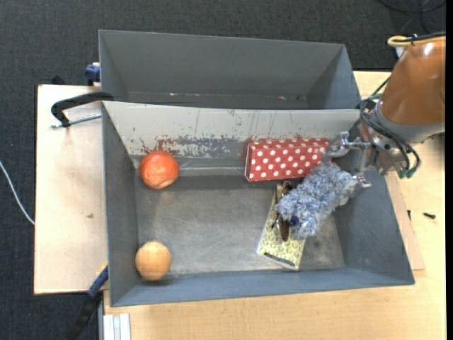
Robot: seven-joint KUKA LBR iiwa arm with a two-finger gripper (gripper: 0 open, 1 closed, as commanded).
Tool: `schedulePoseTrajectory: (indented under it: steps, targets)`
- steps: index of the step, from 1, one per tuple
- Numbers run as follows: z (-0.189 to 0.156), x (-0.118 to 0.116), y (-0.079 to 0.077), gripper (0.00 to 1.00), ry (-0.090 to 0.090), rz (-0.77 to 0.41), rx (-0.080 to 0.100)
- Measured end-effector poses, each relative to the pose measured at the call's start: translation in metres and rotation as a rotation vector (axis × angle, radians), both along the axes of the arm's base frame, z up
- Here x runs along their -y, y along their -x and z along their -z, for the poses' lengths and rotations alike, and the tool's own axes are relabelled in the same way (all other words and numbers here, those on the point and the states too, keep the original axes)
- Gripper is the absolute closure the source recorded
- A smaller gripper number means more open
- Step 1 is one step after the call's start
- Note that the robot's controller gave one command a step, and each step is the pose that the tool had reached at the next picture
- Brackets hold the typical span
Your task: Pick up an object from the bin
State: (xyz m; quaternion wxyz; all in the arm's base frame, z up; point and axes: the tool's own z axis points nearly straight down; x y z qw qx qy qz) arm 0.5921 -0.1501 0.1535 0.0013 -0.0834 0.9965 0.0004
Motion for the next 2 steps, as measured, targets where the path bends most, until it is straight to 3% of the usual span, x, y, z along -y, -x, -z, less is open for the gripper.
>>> schedulePoseTrajectory:
  steps: [1, 2]
  targets:
    - [0.041, -0.004, -0.006, 0.00, 0.000, 0.074, 0.001]
    - [0.081, -0.002, -0.008, 0.00, -0.001, -0.115, -0.003]
